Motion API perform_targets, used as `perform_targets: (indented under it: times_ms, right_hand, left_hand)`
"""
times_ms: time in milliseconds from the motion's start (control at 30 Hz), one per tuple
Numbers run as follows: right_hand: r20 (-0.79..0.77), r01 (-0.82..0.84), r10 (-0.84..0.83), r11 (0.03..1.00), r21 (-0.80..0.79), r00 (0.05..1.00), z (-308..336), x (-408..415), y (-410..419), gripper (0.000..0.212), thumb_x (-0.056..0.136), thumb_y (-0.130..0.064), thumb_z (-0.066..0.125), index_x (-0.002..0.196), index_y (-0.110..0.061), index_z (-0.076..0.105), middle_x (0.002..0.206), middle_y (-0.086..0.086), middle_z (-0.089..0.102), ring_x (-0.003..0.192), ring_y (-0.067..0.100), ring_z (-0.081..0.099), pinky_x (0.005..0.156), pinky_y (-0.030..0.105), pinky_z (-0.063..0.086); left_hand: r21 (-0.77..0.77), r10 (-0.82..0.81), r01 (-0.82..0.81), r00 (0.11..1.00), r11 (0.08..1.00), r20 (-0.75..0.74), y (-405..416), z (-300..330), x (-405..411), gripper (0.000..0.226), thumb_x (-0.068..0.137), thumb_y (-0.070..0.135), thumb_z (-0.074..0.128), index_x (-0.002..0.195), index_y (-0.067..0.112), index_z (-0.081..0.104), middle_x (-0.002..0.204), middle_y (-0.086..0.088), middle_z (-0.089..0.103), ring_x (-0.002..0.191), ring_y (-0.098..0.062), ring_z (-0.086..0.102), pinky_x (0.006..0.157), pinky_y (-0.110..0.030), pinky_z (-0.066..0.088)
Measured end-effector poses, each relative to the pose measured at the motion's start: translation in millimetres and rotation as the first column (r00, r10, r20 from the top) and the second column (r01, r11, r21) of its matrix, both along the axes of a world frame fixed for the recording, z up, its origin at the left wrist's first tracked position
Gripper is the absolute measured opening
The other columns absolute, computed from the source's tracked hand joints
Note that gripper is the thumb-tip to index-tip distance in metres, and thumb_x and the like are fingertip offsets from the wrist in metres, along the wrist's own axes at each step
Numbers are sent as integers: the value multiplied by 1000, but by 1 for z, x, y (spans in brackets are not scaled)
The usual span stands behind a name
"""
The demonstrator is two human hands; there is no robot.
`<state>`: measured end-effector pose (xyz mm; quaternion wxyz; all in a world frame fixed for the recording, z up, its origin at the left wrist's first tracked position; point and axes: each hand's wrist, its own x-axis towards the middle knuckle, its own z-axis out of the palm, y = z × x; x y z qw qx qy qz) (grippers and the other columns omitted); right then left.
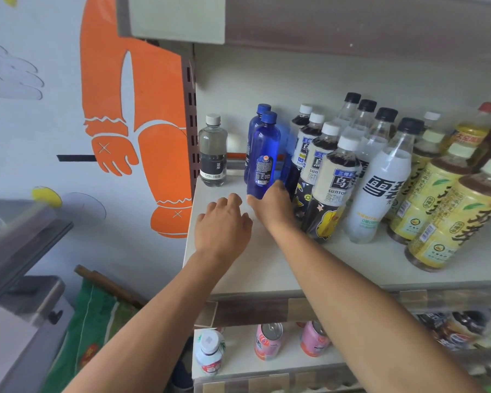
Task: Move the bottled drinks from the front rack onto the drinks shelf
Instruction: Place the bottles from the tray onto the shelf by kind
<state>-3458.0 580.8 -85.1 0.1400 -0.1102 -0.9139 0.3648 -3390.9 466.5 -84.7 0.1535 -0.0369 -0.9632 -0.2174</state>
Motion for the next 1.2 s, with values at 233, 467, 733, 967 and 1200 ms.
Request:
perform_targets:
  times_ms: [233, 467, 733, 967, 1200]
  right_hand:
    - [-48, -89, 110, 942, 324, 993, 11, 59, 12, 41, 93, -38, 59, 121, -9, 52, 120, 11, 60, 109, 33, 58, 85, 40, 49]
    - [-52, -135, 222, 743, 655, 974, 27, 140, 43, 37, 96, -40, 49, 121, -13, 57, 118, 5, 60, 116, 26, 52, 76, 38, 49]
    - [-3, -109, 152, 722, 683, 988, 28, 261, 129, 40, 94, -45, 48, 120, -16, 57, 114, 3, 61, 111, 25, 55, 82, 40, 50]
    - [-9, 37, -42, 748, 663, 999, 19, 402, 236, 40, 97, -47, 44, 121, -18, 58, 115, 2, 62, 105, 21, 59, 76, 34, 49]
    - [65, 213, -323, 749, 627, 944, 1, 531, 325, 40, 98, -47, 44, 122, -17, 55, 115, 2, 61, 107, 23, 57, 71, 33, 44]
  left_hand:
    - [55, -59, 62, 997, 997, -47, -8, 5, 2, 35, 96, 35, 48, 128, 20, 49, 123, -2, 62, 117, -26, 53, 88, -43, 49]
    - [-75, -202, 194, 970, 978, -138, 2, 13, 41, 34, 95, 34, 51, 126, 18, 52, 120, -3, 63, 112, -28, 56, 85, -41, 47]
    - [-196, -443, 408, 876, 891, -191, 89, 23, 139, 33, 95, 37, 49, 125, 21, 54, 118, -1, 62, 110, -26, 57, 83, -38, 45]
    - [-228, -643, 609, 756, 760, -122, 203, 12, 246, 32, 93, 34, 50, 120, 18, 55, 114, -5, 62, 108, -32, 59, 81, -40, 47]
    - [-239, -838, 806, 540, 541, -75, 313, 4, 340, 33, 97, 42, 42, 116, 17, 53, 111, -4, 61, 100, -31, 61, 72, -39, 46]
